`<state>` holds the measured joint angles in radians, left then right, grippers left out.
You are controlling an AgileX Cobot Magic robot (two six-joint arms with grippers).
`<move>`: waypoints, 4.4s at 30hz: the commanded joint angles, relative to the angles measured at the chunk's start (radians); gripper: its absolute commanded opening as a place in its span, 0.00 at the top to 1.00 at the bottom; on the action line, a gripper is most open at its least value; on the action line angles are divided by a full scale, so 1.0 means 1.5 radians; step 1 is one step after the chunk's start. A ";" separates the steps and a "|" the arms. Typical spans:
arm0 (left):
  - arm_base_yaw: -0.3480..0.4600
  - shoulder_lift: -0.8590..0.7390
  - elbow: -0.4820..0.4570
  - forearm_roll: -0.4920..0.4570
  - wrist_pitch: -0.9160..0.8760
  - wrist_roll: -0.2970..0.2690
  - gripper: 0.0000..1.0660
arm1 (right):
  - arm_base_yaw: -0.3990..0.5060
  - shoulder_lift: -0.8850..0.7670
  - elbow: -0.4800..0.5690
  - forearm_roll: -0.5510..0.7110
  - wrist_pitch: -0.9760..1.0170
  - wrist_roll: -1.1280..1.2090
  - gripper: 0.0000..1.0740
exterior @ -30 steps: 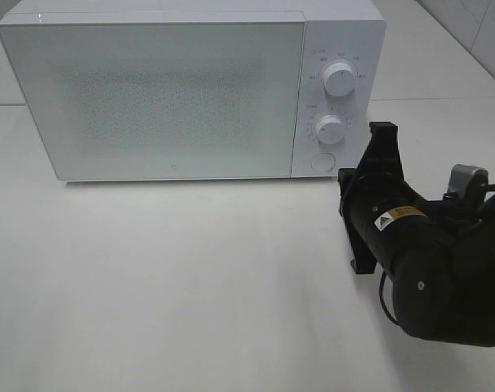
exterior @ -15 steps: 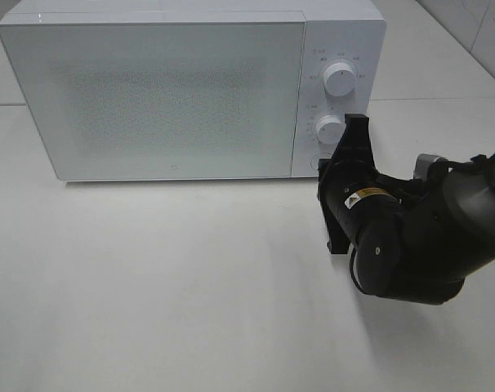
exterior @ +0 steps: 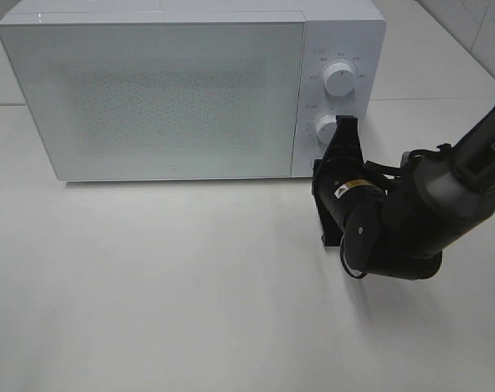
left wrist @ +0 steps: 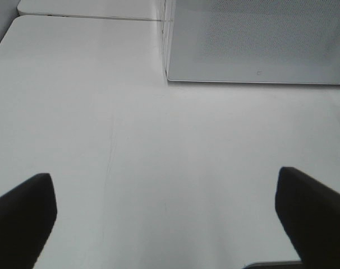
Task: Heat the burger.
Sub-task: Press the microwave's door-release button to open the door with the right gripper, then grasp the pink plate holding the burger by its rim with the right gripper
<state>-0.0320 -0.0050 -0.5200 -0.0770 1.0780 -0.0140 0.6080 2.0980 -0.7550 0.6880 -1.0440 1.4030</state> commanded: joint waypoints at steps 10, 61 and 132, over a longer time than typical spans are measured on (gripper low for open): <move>0.003 -0.011 0.002 -0.004 -0.007 0.001 0.08 | -0.020 0.039 -0.055 -0.003 0.014 -0.023 1.00; 0.003 -0.011 0.002 -0.004 -0.007 0.001 0.08 | -0.052 0.066 -0.149 -0.016 -0.036 -0.072 1.00; 0.003 -0.011 0.002 -0.004 -0.007 0.001 0.08 | -0.077 -0.321 -0.151 -0.344 1.135 -1.169 0.96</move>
<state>-0.0320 -0.0050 -0.5200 -0.0770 1.0770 -0.0140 0.4970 1.6240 -0.9740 0.1870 0.6280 -0.3150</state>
